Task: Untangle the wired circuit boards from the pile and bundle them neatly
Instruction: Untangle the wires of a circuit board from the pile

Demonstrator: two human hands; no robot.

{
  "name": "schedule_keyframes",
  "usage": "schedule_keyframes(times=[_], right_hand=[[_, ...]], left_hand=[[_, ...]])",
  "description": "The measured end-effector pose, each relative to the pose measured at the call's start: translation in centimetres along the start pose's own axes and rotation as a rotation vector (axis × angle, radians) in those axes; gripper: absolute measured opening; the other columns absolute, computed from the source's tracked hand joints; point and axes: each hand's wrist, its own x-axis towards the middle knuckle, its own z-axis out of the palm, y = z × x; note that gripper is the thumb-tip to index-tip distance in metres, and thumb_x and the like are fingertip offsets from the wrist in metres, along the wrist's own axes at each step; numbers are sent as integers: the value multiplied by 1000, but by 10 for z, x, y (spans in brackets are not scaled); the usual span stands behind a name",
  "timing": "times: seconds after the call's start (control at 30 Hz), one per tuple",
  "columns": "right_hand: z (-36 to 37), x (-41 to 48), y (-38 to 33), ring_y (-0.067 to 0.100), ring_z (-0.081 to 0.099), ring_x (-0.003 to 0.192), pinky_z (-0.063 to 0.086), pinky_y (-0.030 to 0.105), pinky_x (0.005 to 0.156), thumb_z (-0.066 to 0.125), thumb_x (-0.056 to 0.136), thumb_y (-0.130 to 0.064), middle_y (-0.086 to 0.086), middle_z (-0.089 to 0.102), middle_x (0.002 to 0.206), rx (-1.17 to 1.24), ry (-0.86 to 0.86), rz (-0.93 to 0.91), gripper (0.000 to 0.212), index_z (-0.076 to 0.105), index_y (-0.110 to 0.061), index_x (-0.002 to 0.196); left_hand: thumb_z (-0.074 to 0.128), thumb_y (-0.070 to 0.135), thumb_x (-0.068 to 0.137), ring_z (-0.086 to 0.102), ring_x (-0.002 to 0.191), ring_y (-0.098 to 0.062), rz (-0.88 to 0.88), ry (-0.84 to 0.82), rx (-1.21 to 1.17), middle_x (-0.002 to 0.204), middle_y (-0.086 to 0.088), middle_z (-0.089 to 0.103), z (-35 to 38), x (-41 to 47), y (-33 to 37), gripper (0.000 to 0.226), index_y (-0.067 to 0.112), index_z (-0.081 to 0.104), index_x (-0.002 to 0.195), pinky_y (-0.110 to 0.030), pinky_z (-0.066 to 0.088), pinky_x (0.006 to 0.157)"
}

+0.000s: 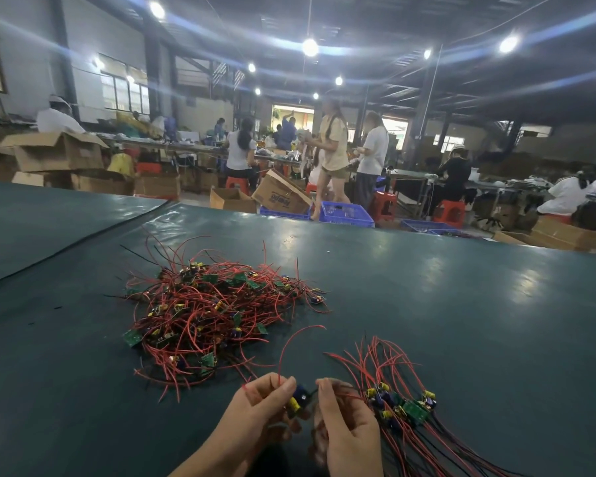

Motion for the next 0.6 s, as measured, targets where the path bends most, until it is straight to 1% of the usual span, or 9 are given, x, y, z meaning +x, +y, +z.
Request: schedule_keyframes(times=[0.1, 0.17, 0.23, 0.3, 0.37, 0.43, 0.47, 0.53, 0.6], right_hand=[[-1, -1, 1, 9, 57, 40, 45, 14, 41, 62, 90, -12, 7, 62, 49, 19, -15, 58, 17, 66, -2, 77], [1, -3, 3, 10, 57, 41, 45, 15, 42, 60, 91, -16, 8, 62, 50, -11, -30, 59, 21, 68, -2, 77], [5, -5, 5, 10, 54, 39, 42, 17, 40, 58, 93, -19, 9, 61, 50, -68, -60, 31, 25, 72, -5, 77], [11, -3, 3, 9, 50, 37, 39, 18, 39, 57, 94, -22, 7, 61, 49, -130, -96, -4, 28, 74, -9, 76], [17, 2, 1, 7, 51, 40, 40, 18, 42, 55, 95, -24, 4, 63, 51, -222, -150, -47, 30, 74, -13, 75], [22, 4, 1, 5, 59, 49, 44, 16, 50, 58, 95, -22, 1, 69, 58, -291, -196, -96, 28, 75, -15, 73], [23, 3, 2, 5, 64, 57, 47, 16, 55, 61, 93, -19, -1, 72, 64, -306, -203, -115, 26, 75, -17, 72], [24, 0, 9, 6, 70, 71, 52, 15, 64, 63, 92, -14, -6, 75, 73, -323, -182, -154, 26, 76, -24, 72], [24, -3, 15, 6, 71, 72, 54, 16, 66, 63, 92, -14, -6, 75, 73, -311, -127, -173, 28, 76, -26, 70]], left_hand=[[72, 38, 65, 49, 54, -21, 196, 115, 170, 57, -11, 52, -2, 3, -4, 35, 9, 53, 62, -28, 42, 53], [70, 40, 66, 46, 47, -14, 314, 189, 250, 48, -5, 48, -4, 3, -6, 39, 9, 47, 57, -22, 40, 48], [70, 39, 67, 43, 41, -9, 376, 242, 265, 44, -2, 46, -5, 4, -6, 41, 8, 44, 56, -17, 38, 42], [70, 37, 68, 41, 39, -9, 408, 283, 238, 44, -3, 45, -8, 7, -6, 41, 7, 44, 58, -18, 37, 40], [69, 37, 69, 39, 39, -10, 435, 304, 230, 45, -2, 45, -12, 11, -6, 38, 8, 46, 60, -19, 35, 39], [69, 36, 69, 38, 39, -7, 456, 302, 239, 44, 3, 44, -13, 13, -8, 36, 11, 45, 60, -18, 33, 39], [70, 36, 69, 36, 39, -7, 457, 290, 241, 44, 4, 42, -13, 14, -9, 36, 14, 44, 58, -17, 32, 39], [72, 37, 68, 35, 40, -8, 435, 254, 243, 46, 4, 40, -13, 14, -10, 35, 20, 44, 56, -18, 32, 40], [73, 39, 68, 35, 42, -9, 419, 234, 263, 48, 3, 40, -14, 15, -10, 35, 23, 44, 56, -20, 32, 41]])
